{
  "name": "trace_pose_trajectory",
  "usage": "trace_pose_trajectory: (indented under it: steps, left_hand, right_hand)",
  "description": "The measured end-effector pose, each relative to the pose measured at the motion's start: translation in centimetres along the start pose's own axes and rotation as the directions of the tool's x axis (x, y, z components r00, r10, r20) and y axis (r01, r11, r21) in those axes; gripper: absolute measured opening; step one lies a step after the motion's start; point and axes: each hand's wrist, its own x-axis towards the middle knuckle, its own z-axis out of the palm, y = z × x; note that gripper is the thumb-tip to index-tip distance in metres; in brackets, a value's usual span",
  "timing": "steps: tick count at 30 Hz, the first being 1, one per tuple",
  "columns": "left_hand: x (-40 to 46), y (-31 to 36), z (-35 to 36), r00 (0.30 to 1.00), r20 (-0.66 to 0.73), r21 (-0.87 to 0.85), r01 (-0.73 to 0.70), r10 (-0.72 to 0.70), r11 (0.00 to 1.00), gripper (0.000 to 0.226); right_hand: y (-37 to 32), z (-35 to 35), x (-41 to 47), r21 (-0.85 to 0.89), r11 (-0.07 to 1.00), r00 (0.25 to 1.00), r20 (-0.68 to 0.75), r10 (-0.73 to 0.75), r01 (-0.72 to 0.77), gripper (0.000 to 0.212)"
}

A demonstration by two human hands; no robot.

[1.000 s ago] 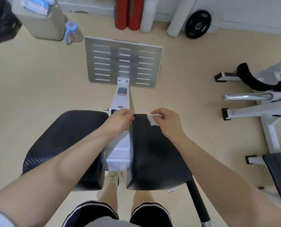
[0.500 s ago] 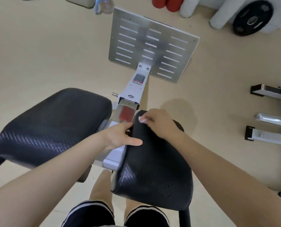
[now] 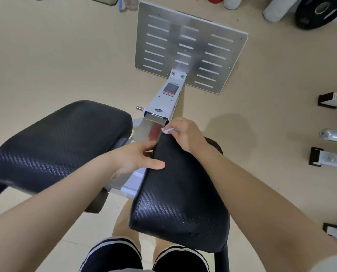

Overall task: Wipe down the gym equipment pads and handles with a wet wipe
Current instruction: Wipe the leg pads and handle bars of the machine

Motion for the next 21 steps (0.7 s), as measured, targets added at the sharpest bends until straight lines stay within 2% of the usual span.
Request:
trace_pose_trajectory:
  steps: [3,7,9,11,14,17,19,21]
  left_hand:
    - [-0.2,0.0,0.2,1.0,-0.005,-0.018,-0.007,0.007,1.0,0.046]
    - [-0.6,0.5,0.4,1.0,-0.013,-0.01,0.003,-0.003,1.0,0.045]
    - [-0.6,0.8,0.4,1.0,-0.008,0.009,0.017,-0.017,1.0,0.041]
    - [-0.6,0.9,0.4,1.0,-0.01,0.039,0.029,-0.029,0.999,0.043]
    - [-0.5,1.0,0.4,0.998,-0.022,0.09,0.059,-0.057,0.994,0.051]
    - [-0.5,1.6,1.0,0.995,-0.068,0.09,0.077,-0.071,0.993,0.055]
    - [-0.4,1.9,1.5,0.989,-0.14,0.109,0.057,-0.041,0.992,0.068]
    - [-0.6,2.4,2.1,0.979,-0.203,0.174,0.016,0.02,0.985,0.068]
  right_hand:
    - [-1.6,-0.7,-1.7,0.063,0.997,0.998,0.047,-0.05,0.047,0.015]
    - [-3.8,-2.6,-7.8,0.03,0.979,0.965,0.165,-0.205,0.202,0.023]
    - [-3.5,-2.5,-8.7,0.023,0.989,0.969,0.198,-0.147,0.146,0.029]
    - [-2.4,-2.3,-7.2,-0.053,0.997,0.989,0.137,-0.054,0.062,0.033]
    - [0.5,-2.2,-3.3,-0.229,0.972,0.996,0.065,0.067,-0.05,0.02]
    - [3.3,-2.1,-1.0,-0.161,0.97,0.983,-0.044,0.178,-0.183,0.018]
    - [3.0,-2.0,-1.3,-0.157,0.968,0.979,-0.07,0.189,-0.198,0.019]
    - [1.6,-2.3,-3.4,-0.149,0.982,0.993,-0.063,0.103,-0.112,0.018]
